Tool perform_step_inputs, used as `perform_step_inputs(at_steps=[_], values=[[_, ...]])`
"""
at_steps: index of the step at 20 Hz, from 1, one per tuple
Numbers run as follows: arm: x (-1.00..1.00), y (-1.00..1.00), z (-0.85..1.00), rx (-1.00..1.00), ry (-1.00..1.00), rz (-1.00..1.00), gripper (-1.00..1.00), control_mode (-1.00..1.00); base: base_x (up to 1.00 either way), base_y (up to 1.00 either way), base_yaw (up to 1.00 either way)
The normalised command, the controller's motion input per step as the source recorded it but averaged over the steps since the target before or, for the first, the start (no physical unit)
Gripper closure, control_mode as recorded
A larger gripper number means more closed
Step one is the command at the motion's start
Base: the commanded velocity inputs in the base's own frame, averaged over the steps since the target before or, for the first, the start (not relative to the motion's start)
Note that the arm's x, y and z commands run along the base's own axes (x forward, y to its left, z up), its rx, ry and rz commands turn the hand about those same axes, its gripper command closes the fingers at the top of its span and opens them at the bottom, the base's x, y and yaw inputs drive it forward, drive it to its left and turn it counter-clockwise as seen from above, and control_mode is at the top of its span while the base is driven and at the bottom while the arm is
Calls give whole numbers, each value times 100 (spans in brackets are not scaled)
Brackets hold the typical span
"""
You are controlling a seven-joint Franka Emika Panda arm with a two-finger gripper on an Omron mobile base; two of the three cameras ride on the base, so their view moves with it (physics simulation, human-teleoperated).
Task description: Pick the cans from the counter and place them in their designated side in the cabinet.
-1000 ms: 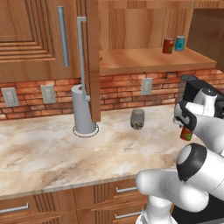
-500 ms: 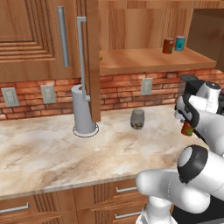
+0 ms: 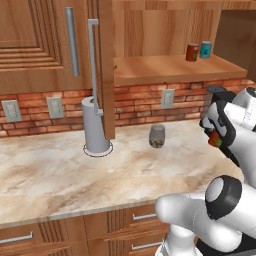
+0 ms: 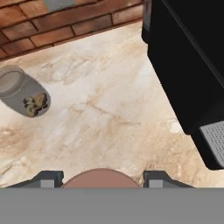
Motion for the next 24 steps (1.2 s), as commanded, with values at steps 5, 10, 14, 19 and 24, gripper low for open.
perform_step_inputs(at_steps=[5,10,14,19,24], values=[[-8,15,26,0,-13,0,100,-100,0,0,0],[-10,15,21,0,-14,0,100,-100,0,0,0],[-13,15,20,0,-14,0,100,-100,0,0,0],[-10,17,17,0,-13,0,100,-100,0,0,0],[-6,9,15,0,-13,0,100,-100,0,0,0]])
